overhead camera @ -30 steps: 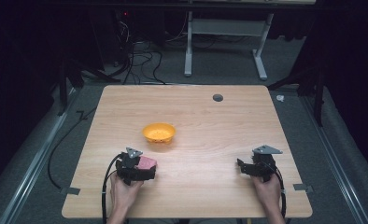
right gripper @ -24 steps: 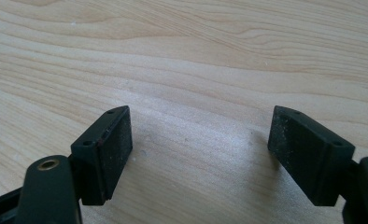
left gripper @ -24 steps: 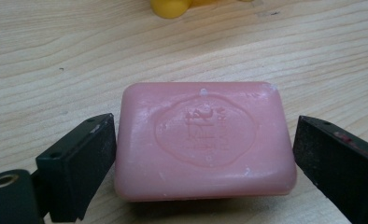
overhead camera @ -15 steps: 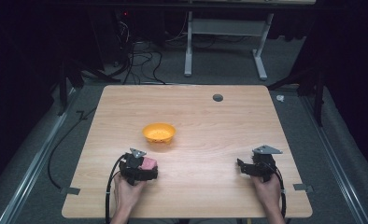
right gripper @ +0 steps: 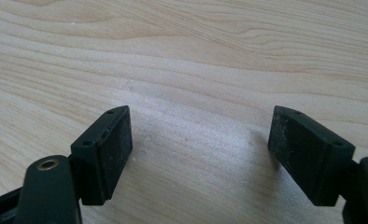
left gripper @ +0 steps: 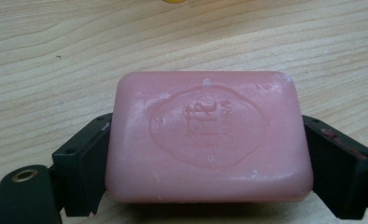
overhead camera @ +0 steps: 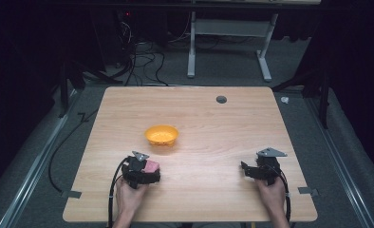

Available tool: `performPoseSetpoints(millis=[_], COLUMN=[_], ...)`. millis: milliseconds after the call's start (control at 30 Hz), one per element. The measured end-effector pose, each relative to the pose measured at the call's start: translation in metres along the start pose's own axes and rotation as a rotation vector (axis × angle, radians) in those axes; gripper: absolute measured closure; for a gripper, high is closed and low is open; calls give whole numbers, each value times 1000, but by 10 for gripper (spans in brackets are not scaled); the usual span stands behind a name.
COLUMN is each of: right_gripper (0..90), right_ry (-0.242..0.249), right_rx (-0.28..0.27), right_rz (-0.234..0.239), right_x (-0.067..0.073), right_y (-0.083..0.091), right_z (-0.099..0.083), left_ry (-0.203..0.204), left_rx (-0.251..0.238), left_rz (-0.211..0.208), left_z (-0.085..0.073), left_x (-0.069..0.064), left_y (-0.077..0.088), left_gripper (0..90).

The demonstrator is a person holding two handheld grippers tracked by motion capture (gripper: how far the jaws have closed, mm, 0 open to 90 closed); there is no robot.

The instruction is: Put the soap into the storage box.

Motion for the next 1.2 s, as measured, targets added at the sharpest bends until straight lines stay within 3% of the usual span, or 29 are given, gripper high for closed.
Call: performPoseSetpoints(millis=[567,1200], right_gripper=[224,225], right_ry=[-1,1], right_rx=[0,-1], right_rz=[0,0], right_x=[0,0], right_y=[0,0], right_z=[0,0], left_ry=[14,4], left_rx=[6,-23], left_rz=[-22,-35], left_z=[1,17], left_x=[3,4], left_y=[5,24], left_gripper=[136,136])
Point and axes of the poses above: each handheld gripper's, and its own axes: y roughly backward along the jaws, z roughly out of its top, x roughly to its left, the point moved 9 cm from there along -y, roughly forward along the jaws, and after that the axes turned 8 degrees about -y, right-handed, at the moved point
